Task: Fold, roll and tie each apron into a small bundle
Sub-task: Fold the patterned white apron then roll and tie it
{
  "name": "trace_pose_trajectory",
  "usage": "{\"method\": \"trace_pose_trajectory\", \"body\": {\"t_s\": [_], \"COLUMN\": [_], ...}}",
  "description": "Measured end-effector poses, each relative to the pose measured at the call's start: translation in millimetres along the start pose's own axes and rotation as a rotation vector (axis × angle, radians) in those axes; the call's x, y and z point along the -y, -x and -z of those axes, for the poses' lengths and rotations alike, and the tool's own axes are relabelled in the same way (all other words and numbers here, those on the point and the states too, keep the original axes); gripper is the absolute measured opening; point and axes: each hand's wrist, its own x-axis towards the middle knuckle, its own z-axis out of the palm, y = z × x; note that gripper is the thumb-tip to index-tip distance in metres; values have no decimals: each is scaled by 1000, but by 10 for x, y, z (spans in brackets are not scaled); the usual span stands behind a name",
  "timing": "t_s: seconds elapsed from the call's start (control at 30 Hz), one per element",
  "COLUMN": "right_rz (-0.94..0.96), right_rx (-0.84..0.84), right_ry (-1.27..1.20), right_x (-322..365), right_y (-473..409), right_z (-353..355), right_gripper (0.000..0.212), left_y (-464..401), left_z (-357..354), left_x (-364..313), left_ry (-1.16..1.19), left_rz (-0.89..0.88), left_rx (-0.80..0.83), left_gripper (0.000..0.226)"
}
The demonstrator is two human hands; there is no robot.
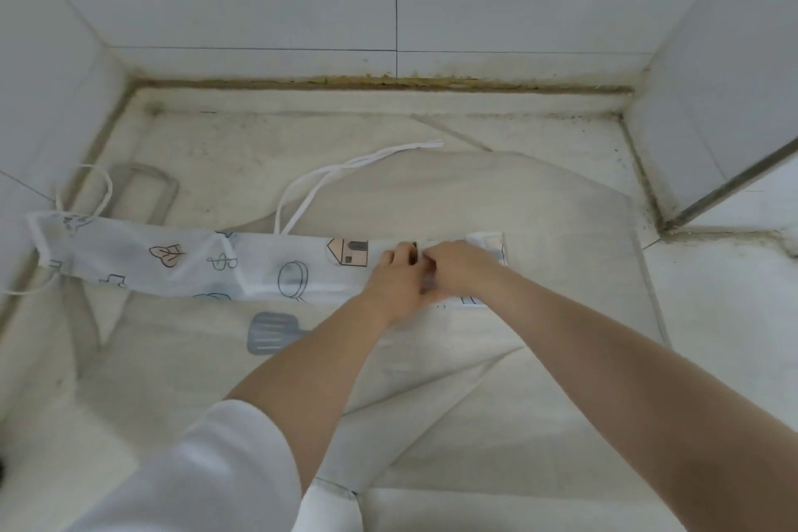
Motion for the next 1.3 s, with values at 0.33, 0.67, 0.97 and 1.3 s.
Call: {"method": "trace_pose_trajectory", "body": {"t_s": [0.33, 0.67, 0.97, 1.3], "right_rz": [-240, -185, 5, -130], "right_rx": [-300, -306, -364, -255], "right_ry": [-92, -1011, -701, -543], "right_x": [-622, -743, 273, 931], "right_y": [54, 307, 71, -330], "right_z": [-74, 162, 441, -23], "right_gripper": [32, 38, 21, 25], "left_y": [-56, -115, 157, 500], "left_z": [-3, 86, 232, 277], "left_x": [-36, -119, 276, 1034], "left_ry": [-146, -35, -192, 229], "left_rz": [91, 33, -323, 82], "left_rx": [-15, 64, 94, -141], "left_gripper": [56, 46, 35, 26]}}
